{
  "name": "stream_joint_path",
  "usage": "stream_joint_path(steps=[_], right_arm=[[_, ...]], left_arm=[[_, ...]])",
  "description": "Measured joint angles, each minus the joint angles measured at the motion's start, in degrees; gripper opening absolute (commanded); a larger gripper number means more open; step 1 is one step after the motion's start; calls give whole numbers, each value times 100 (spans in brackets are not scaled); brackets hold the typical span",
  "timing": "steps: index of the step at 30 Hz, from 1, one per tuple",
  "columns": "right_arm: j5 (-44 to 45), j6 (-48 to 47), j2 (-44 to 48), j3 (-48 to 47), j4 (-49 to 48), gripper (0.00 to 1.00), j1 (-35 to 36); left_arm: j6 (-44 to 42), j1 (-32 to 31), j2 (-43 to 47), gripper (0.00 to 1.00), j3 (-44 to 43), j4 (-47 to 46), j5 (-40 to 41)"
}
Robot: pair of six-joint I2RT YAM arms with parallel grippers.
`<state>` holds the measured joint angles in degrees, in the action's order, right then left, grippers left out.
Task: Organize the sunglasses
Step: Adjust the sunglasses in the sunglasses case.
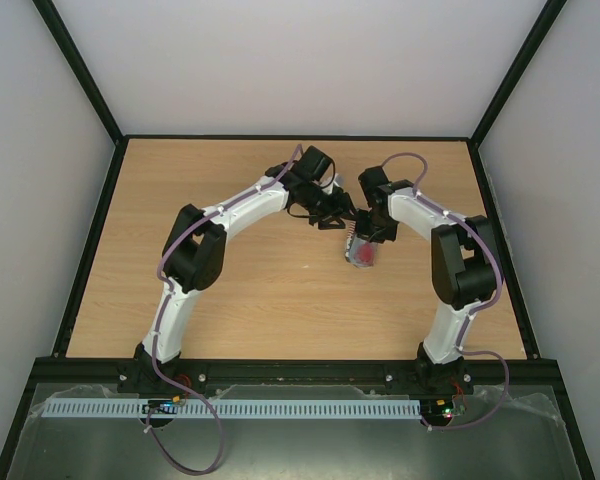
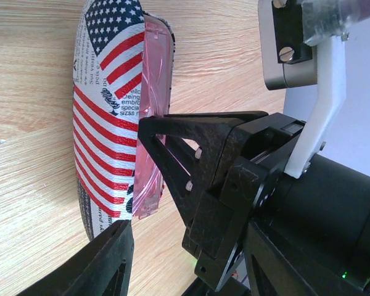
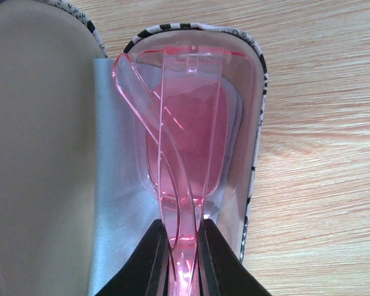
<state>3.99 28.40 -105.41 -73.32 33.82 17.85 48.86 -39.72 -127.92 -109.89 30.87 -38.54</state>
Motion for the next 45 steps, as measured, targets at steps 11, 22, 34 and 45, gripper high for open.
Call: stream_joint_path(steps=[11,22,34,45], right_arm=[[164,0,-9,0,-9,1,0],[396,76,-98,162,-181,1,2],[503,216,-96,229,-315,30,-9],[424,343,511,247,-192,52,-138]], left_arm=[[2,-24,-2,51,0,-2,4],[2,-52,-33,51,0,31,2],[2,-68,-55,51,0,35,4],[0,-83,-55,51,-212,-55,-234]])
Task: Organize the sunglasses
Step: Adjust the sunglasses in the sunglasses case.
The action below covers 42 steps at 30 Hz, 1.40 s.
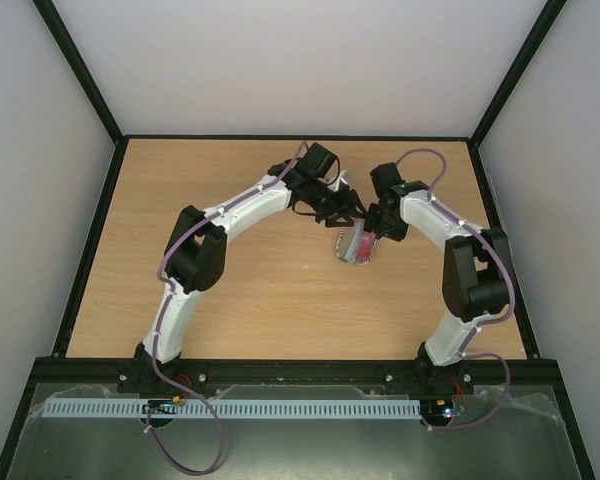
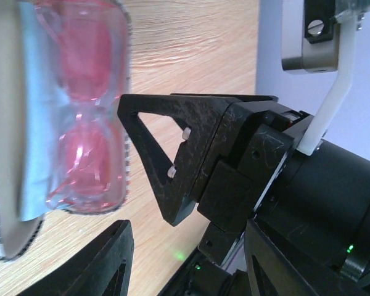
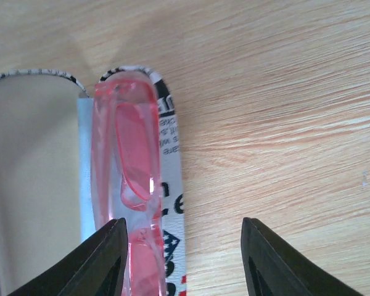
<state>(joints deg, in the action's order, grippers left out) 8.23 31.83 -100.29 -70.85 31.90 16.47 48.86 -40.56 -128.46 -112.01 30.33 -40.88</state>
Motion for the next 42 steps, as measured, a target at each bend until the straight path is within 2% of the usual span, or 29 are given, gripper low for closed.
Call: stream_joint_path(steps=[5,12,15,19,23,26,32,38,42], right_arm=[[-413,197,444,203,-63,49,-328],[-1049,356,610,348,-170,39,-907],[-1150,376,595,348,-184,34,-911],[-1196,472,505,348,-179,28,-925],[-1296,568,332,372,-181,26,-1045],[-1429,623,190,407,-184,20,-1132],[-1705,708,-39,573,-380,17,-1176],[-2024,745,-111,763,-610,16,-1174],[-2065,745,-157,758,-656,16,-1172]], left_arm=[[-4,-4,2,51,-177,-160,-188],[-74,-4,-87,50,-101,179,151],[-146,179,-90,39,20,306,267],[-256,577,-90,34,127,509,446],[-400,964,-98,17,109,715,601],[-509,1097,-236,10,-72,953,708],[-601,789,-564,3,-140,1145,789],[-487,361,-752,2,-162,1123,715],[-374,192,-977,2,-498,1137,669]])
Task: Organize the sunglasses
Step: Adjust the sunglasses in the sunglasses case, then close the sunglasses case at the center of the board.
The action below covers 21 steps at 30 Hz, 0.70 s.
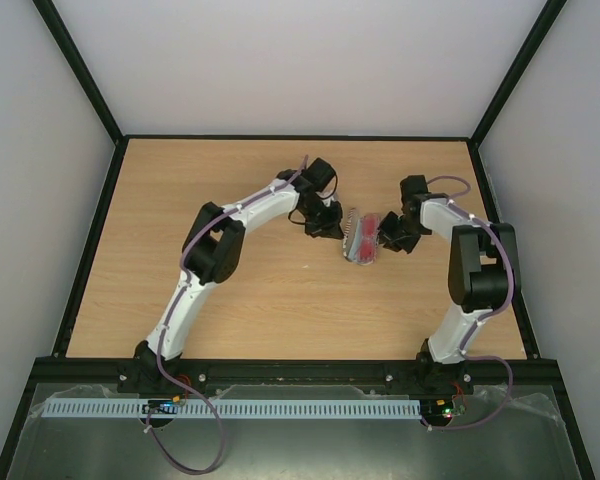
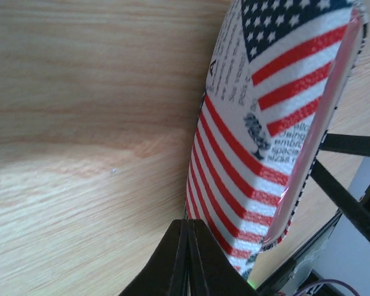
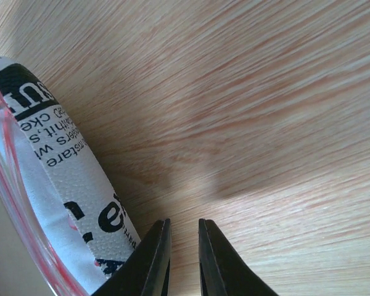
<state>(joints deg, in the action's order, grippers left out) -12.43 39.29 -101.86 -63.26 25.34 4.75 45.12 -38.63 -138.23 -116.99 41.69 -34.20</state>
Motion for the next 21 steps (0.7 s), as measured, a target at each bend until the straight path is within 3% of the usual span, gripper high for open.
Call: stream_joint_path(steps=[21], right_arm=[[267,15,-297,-612,76,16,514]], left_arm=[[420,-282,-542,3,-1228,192,-136]])
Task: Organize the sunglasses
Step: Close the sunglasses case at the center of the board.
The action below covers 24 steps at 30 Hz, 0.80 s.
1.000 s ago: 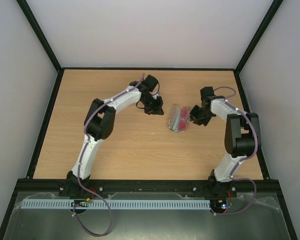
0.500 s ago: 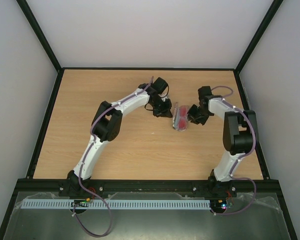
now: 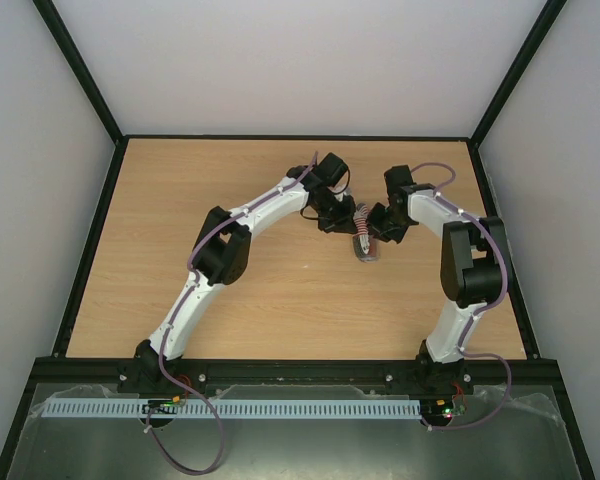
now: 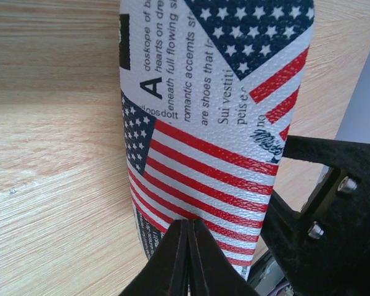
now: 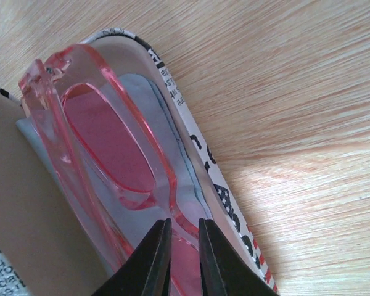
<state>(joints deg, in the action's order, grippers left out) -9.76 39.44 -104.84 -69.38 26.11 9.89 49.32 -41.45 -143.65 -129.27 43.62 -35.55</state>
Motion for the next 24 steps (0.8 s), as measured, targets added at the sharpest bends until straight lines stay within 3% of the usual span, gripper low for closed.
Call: stream_joint_path(steps=[17,19,22,24], right_arm=[[-142,-94,680,391,101,26,-538],[-153,-109,680,426,98,30,-597],[-269,-118,682,466,9,49,-695],[-337,-142,682,485,-127,54,-734]], left_arm=[[2,-17,-48,3,7,42,-28],[7,-17,-48,3,7,37,-33],[42,-15,-48,3,7,15,-44],[92,-15,-48,3,7,-33,-57]])
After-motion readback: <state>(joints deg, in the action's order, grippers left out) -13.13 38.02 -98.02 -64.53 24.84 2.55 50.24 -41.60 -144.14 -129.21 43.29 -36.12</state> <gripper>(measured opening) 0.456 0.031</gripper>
